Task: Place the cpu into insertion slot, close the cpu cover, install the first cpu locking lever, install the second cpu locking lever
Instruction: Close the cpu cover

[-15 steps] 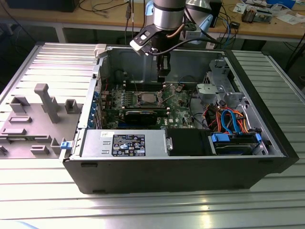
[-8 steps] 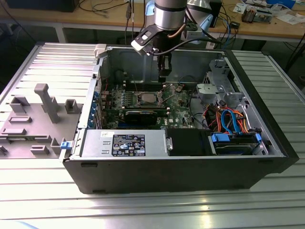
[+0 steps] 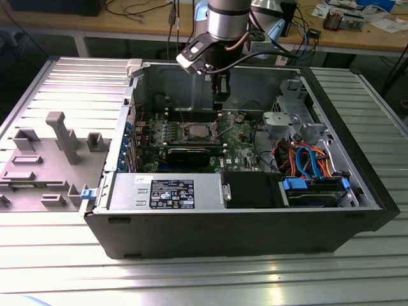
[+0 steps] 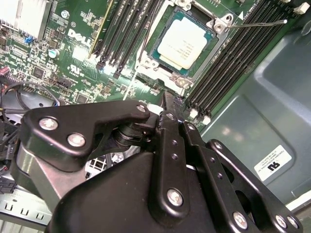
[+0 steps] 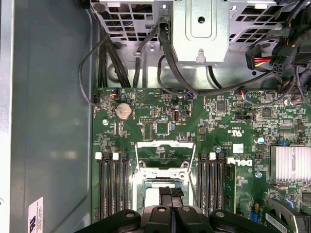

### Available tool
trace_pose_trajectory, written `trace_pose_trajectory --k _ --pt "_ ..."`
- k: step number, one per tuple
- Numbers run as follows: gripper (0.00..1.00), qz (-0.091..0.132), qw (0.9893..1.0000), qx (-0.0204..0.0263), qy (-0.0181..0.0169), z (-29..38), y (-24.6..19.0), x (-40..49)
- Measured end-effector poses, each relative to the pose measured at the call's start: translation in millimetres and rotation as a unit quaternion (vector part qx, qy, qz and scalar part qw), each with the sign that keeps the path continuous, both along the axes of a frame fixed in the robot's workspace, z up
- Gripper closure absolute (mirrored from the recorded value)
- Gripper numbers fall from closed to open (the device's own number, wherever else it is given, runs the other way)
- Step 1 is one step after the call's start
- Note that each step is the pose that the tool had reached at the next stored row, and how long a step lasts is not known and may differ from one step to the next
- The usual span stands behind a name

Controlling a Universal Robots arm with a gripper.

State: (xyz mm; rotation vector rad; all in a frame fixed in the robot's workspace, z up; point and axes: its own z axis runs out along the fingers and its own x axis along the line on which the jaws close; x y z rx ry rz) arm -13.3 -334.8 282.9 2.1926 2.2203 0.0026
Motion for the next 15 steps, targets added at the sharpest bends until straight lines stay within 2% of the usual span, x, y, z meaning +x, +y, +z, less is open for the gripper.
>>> trace_pose_trajectory --k 15 --pt "0.89 0.000 1.0000 0.0000 0.0000 0.0 0.0 2.7"
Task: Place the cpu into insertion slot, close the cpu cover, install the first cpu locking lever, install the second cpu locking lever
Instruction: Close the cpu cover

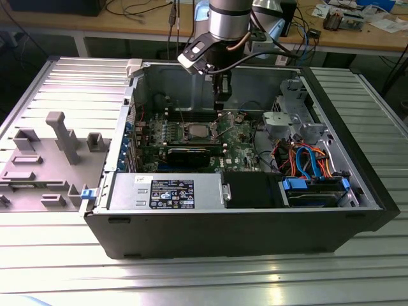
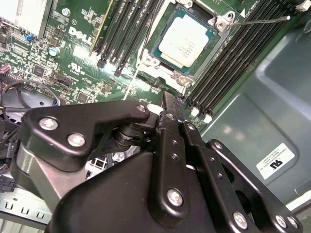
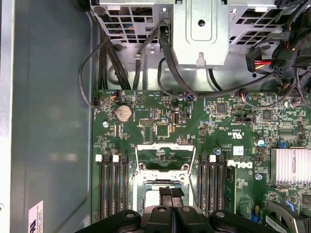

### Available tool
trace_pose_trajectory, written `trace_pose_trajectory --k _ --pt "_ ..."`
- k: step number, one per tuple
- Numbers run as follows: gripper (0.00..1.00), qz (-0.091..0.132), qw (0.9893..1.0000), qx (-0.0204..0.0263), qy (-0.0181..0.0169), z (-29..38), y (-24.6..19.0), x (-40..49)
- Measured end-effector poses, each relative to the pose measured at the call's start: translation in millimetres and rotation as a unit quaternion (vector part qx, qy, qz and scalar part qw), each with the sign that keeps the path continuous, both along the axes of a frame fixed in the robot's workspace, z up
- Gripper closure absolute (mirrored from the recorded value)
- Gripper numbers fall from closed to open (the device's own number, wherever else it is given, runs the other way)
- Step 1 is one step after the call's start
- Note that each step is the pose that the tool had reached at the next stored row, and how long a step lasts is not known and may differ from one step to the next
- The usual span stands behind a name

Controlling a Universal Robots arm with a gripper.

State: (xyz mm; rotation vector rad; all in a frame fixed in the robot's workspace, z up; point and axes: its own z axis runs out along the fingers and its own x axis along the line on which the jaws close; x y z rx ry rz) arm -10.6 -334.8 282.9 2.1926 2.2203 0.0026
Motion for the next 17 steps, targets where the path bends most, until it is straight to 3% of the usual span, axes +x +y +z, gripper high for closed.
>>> trace_pose_trajectory --k 17 --pt "0.89 0.000 1.0000 0.0001 0.0000 -1.2 0.0 11.4"
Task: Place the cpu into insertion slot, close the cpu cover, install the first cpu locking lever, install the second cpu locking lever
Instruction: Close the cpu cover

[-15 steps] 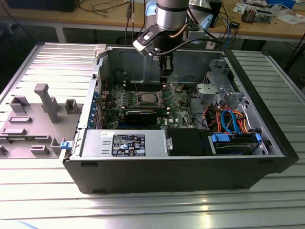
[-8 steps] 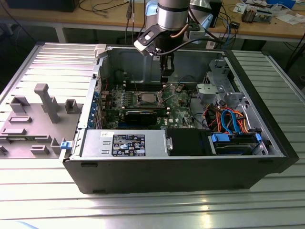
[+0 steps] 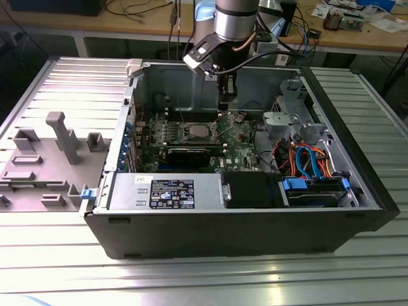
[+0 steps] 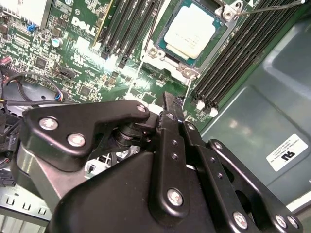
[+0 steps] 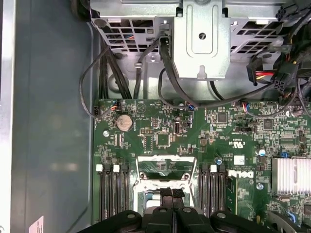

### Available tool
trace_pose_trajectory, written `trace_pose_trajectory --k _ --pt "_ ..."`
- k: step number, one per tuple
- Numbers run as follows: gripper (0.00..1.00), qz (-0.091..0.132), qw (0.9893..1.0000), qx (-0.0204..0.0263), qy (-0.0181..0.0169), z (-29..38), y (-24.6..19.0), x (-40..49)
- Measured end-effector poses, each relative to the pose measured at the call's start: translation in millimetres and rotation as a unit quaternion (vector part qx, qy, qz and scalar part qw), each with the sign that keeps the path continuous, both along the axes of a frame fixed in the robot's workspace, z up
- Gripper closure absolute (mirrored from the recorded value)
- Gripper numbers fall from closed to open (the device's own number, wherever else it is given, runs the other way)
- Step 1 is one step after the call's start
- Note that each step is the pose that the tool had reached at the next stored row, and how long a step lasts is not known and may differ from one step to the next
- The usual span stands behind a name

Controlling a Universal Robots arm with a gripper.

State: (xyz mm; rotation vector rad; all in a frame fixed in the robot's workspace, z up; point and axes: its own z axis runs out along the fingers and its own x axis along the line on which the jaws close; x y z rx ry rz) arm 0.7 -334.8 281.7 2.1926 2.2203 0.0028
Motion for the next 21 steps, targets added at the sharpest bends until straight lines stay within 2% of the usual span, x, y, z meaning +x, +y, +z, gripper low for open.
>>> trace_pose_trajectory --k 5,8,21 --pt "0.89 0.000 1.0000 0.0000 0.0000 -4.3 0.0 1.8" --pt "0.89 0.000 1.0000 -0.0001 0.0000 -6.8 0.0 7.6" --pt "0.89 0.000 1.0000 -0.0001 0.0000 -7.7 0.0 10.0"
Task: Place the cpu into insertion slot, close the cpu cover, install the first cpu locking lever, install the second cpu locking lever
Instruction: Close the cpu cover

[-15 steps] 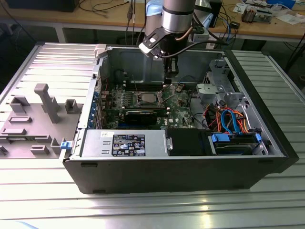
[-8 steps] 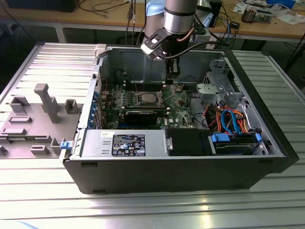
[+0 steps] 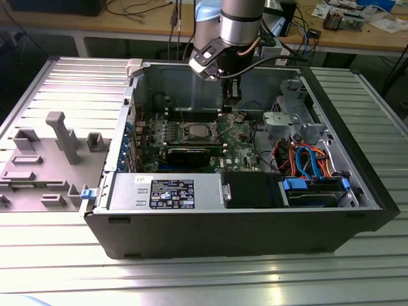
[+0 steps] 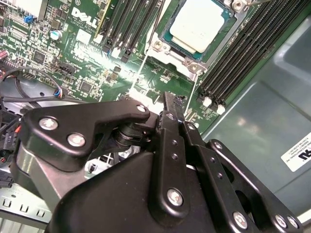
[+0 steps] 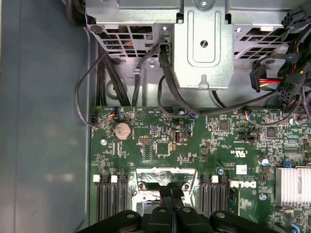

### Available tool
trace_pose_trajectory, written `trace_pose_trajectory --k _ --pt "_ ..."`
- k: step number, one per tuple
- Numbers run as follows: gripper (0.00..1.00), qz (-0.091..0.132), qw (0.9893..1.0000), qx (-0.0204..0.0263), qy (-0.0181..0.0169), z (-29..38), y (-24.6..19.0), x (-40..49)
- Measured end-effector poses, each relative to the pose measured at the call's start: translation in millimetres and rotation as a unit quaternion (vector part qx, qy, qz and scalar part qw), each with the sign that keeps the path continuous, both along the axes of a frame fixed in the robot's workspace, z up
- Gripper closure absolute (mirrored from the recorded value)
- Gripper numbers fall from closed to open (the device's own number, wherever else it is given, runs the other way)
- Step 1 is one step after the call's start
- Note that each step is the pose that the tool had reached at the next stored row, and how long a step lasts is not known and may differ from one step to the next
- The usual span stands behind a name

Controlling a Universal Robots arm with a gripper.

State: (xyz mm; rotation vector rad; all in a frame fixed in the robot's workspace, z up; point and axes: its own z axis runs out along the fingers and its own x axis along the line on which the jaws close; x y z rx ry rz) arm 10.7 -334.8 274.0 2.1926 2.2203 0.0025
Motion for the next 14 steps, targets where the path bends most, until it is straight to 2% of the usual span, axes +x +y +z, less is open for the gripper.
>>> trace_pose_trajectory --k 14 --pt "0.89 0.000 1.0000 0.0000 0.0000 0.0 0.0 5.8"
